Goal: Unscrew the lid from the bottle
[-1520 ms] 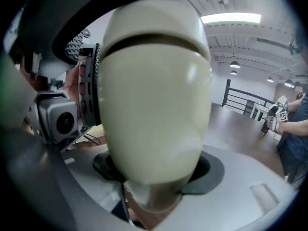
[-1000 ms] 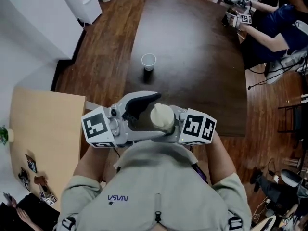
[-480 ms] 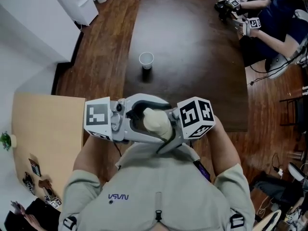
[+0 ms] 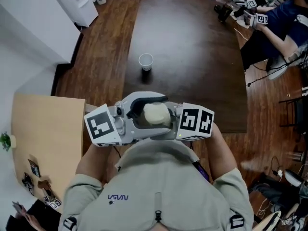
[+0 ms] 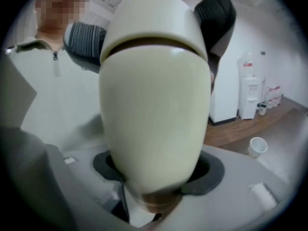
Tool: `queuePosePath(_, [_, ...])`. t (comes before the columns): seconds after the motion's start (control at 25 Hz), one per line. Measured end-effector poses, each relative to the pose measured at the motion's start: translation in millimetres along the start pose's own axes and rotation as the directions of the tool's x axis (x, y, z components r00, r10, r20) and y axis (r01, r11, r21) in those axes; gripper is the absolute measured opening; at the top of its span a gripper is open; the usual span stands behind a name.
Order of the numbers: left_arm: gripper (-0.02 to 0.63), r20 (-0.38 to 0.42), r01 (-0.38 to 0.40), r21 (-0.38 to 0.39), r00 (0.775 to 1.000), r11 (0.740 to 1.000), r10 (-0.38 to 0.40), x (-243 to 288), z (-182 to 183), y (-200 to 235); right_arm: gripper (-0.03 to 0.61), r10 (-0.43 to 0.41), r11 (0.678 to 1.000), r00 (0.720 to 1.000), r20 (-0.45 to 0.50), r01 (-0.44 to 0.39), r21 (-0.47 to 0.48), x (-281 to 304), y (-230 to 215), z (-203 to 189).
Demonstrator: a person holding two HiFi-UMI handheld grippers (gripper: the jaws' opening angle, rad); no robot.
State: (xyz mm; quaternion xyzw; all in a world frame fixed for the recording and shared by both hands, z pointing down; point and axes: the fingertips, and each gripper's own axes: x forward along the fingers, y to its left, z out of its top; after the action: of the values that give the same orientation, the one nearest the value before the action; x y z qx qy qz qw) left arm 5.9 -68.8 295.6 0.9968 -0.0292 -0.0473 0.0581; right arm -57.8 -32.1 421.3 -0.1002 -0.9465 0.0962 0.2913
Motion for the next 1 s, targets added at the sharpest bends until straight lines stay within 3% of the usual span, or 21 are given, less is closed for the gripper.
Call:
queuePosePath(0.08, [0.311, -0.02, -0.12, 0.036, 0.993, 0.992, 0.121, 4.3, -0.1, 10.2, 0.301, -0.192, 0.981, 0.981, 0.005, 0.191, 0.005, -1.7, -25.5, -1.1])
queuePosePath(0.12, [0.311, -0.023, -0.187, 0.057, 0.982, 0.981, 0.189, 4.7, -0.2, 16.5, 0.301, -0.288, 0.958, 0.958, 0.008, 0.288, 0.016, -3.1, -37.9, -1.0])
queuePosePath(0.2, [0.311, -0.023, -0.33, 0.091, 0.942, 0.94, 0.333, 2.8, -0.2, 30.2, 0.301, -0.477, 0.878, 0.879, 0.005, 0.477, 0.043, -8.8, -62.0, -1.4])
queuePosePath(0.28, [0.311, -0.026, -0.457, 0.123, 0.886, 0.881, 0.463, 2.2, -1.0, 41.3, 0.301, -0.636, 0.77, 0.771, -0.016, 0.636, 0.059, -18.3, -81.8, -4.0])
queuePosePath(0.36, [0.31, -0.028, -0.546, 0.141, 0.832, 0.826, 0.555, 2.8, -3.3, 48.2, 0.301, -0.734, 0.675, 0.678, -0.034, 0.734, 0.072, -26.2, -94.1, -7.2])
queuePosePath(0.4, [0.31, -0.027, -0.575, 0.139, 0.811, 0.806, 0.584, 2.9, -4.6, 50.0, 0.301, -0.76, 0.645, 0.649, -0.039, 0.76, 0.079, -28.0, -96.9, -8.9])
queuePosePath(0.48, [0.31, -0.023, -0.606, 0.116, 0.79, 0.787, 0.612, 2.8, -7.1, 51.2, 0.301, -0.775, 0.625, 0.63, -0.046, 0.776, 0.089, -28.5, -97.6, -12.8])
queuePosePath(0.6, [0.311, -0.031, -0.602, 0.096, 0.794, 0.793, 0.607, 4.7, -9.7, 51.3, 0.301, -0.755, 0.647, 0.653, -0.055, 0.757, 0.092, -28.4, -95.1, -16.6])
queuePosePath(0.72, [0.311, -0.02, -0.554, 0.07, 0.831, 0.83, 0.556, 10.7, -6.1, 48.0, 0.301, -0.712, 0.695, 0.701, -0.045, 0.712, 0.098, -28.2, -90.3, -15.6])
queuePosePath(0.88, [0.377, -0.002, -0.361, -0.016, 0.933, 0.932, 0.361, 6.7, -5.2, 33.3, 0.301, -0.559, 0.826, 0.829, 0.013, 0.556, 0.096, -19.6, -68.9, -3.0])
queuePosePath(1.0, [0.377, 0.038, -0.169, -0.046, 0.985, 0.985, 0.171, -3.0, 1.9, 14.3, 0.301, -0.326, 0.945, 0.945, 0.038, 0.325, 0.033, -9.0, -34.3, 5.3])
